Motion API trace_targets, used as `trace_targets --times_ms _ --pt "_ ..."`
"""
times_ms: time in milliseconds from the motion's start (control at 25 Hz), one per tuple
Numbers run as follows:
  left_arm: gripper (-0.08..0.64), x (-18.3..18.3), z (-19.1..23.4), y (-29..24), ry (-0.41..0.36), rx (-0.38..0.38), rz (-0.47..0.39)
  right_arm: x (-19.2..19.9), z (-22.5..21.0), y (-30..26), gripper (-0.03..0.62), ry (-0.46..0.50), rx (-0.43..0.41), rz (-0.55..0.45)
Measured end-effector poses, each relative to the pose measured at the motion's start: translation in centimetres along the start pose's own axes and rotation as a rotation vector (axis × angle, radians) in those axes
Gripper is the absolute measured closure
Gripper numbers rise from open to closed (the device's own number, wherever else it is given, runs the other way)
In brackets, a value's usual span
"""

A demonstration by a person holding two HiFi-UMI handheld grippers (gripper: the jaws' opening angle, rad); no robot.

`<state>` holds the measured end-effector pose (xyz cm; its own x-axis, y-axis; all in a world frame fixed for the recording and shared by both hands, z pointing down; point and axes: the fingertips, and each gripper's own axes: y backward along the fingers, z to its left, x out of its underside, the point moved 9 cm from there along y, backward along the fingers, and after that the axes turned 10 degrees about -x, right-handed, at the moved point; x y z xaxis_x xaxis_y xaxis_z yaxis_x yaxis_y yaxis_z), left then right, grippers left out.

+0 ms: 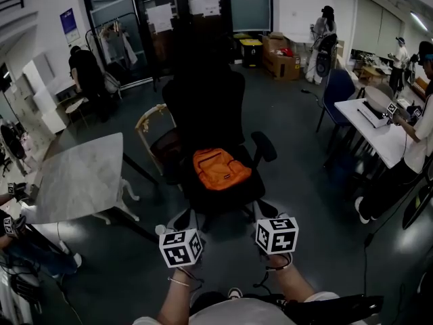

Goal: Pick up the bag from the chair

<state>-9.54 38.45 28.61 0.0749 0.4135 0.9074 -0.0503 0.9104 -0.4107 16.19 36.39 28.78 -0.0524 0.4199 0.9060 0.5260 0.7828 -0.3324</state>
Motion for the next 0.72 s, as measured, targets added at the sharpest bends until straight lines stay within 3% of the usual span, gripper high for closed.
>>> trace_targets --times_ms 400,720 --pt "0.548 -0.5 0.6 -2.1 -0.02 -0.034 0.027 0.1 -1.8 -2.2 0.558 -0.05 -0.018 0.004" --pt "0.548 -0.9 0.1 -5.2 -0.032 0.0 0.036 -0.1 -3.5 -4.0 0.558 -0.064 0.003 0.013"
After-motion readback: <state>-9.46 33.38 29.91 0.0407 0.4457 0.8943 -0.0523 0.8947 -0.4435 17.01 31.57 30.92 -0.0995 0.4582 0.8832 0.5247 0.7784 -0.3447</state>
